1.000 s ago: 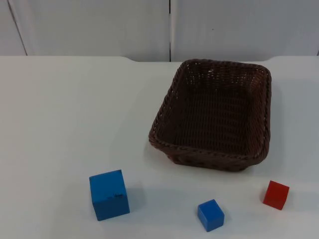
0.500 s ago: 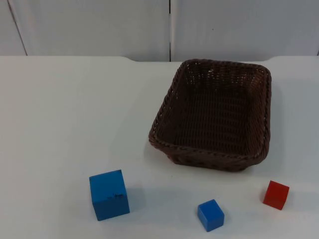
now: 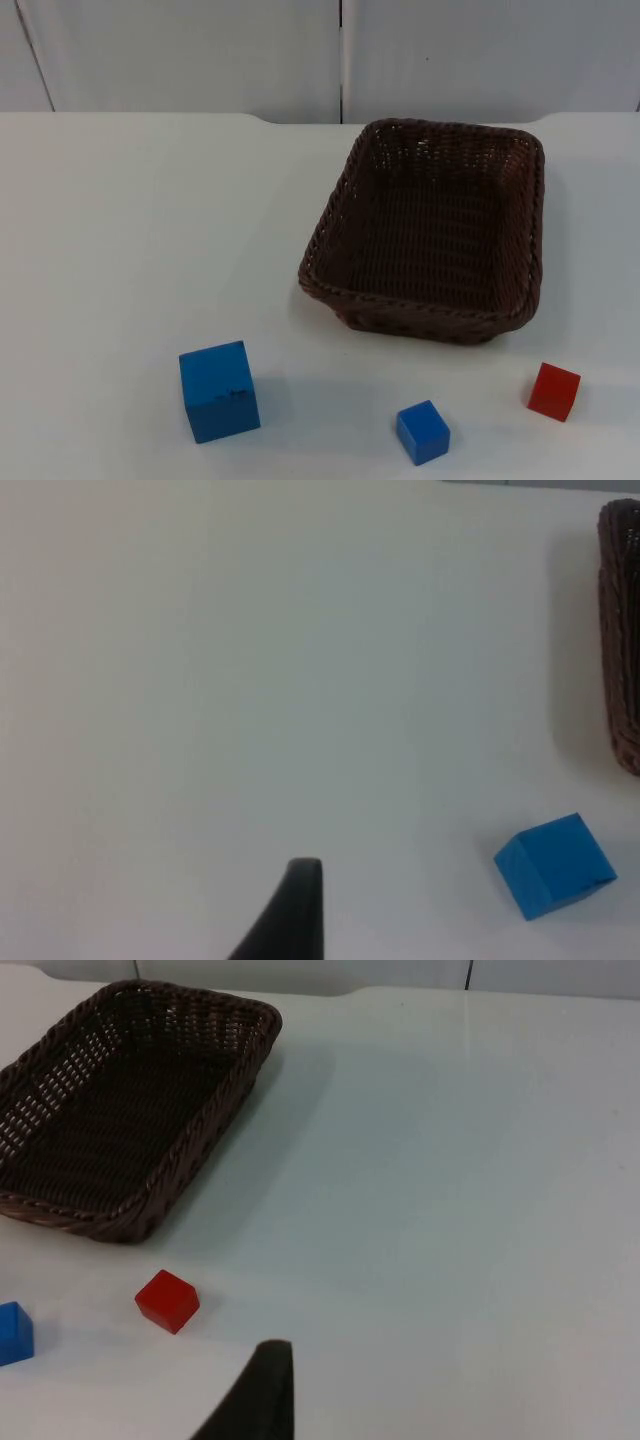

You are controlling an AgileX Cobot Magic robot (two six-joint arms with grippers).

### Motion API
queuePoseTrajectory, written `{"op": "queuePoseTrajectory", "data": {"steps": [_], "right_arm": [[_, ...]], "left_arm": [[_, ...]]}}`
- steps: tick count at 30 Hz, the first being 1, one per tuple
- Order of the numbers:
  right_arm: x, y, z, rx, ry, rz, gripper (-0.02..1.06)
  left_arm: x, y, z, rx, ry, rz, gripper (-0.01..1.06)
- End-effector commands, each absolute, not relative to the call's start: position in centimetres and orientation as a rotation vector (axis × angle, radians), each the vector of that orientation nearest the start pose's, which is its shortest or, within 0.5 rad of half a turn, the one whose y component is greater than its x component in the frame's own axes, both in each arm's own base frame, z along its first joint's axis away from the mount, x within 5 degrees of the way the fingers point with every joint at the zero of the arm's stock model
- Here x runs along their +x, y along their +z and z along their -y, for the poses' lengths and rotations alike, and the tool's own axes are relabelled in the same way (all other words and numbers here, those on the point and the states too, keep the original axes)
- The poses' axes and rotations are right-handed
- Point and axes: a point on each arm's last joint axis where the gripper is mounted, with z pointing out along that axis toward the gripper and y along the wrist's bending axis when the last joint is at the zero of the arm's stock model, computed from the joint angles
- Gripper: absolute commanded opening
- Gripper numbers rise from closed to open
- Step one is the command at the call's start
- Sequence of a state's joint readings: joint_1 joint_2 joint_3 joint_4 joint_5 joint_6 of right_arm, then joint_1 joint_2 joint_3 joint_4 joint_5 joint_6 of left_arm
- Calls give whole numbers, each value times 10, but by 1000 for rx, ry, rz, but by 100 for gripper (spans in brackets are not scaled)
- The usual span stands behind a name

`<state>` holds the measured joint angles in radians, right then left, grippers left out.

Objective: Pick up the basket with the left hand and place the largest block into the basket with the right hand.

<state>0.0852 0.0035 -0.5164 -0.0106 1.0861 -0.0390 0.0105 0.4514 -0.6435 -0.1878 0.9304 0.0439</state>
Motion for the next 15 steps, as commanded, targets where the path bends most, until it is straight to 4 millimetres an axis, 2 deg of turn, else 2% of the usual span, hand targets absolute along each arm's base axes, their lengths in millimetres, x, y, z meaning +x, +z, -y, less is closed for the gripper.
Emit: {"op": "queuePoseTrajectory", "data": {"steps": [1, 15], "right_arm": [[-7, 280, 2, -117, 9, -2042, 105], [-7, 280, 2, -116, 13, -2042, 105]], "left_arm": [[75, 322, 13, -11, -212, -2200, 92], [109, 341, 13, 13, -200, -2248, 92]]}}
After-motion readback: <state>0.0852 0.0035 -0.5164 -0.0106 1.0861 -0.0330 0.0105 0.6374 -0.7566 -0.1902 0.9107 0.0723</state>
